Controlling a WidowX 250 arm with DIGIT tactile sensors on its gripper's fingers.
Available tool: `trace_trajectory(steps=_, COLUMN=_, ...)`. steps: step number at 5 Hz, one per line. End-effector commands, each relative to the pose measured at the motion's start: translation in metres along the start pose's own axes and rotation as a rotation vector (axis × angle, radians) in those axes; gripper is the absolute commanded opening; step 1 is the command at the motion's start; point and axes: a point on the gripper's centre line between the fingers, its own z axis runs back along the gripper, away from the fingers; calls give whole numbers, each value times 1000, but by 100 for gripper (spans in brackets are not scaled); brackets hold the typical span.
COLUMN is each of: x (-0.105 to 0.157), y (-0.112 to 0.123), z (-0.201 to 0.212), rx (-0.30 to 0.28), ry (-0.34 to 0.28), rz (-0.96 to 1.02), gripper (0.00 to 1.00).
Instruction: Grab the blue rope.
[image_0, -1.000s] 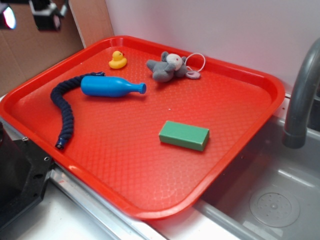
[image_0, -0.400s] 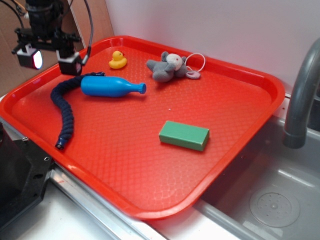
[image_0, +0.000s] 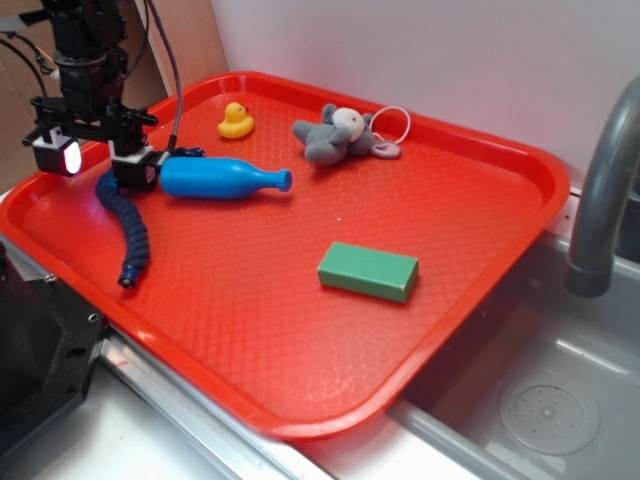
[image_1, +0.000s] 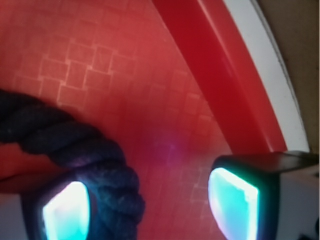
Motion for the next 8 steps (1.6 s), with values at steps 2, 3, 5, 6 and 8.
trace_trajectory(steps=2, x=-4, y=6, z=1, rx=-44, ry=-10, rz=25, gripper=0)
trace_trajectory(steps=3, x=-1, y=5, z=11, rx=-73, ry=-47, rz=17, gripper=0)
trace_trajectory(steps=5, x=5, y=6, z=99, rx=-224, ry=-192, rz=35, gripper=0)
trace_trajectory(steps=6, x=-1, y=18, z=147, rx=-260, ry=-222, rz=123, gripper=0)
trace_trajectory(steps=8, x=-34, y=53, z=236, rx=-380, ry=-237, rz=256, gripper=0)
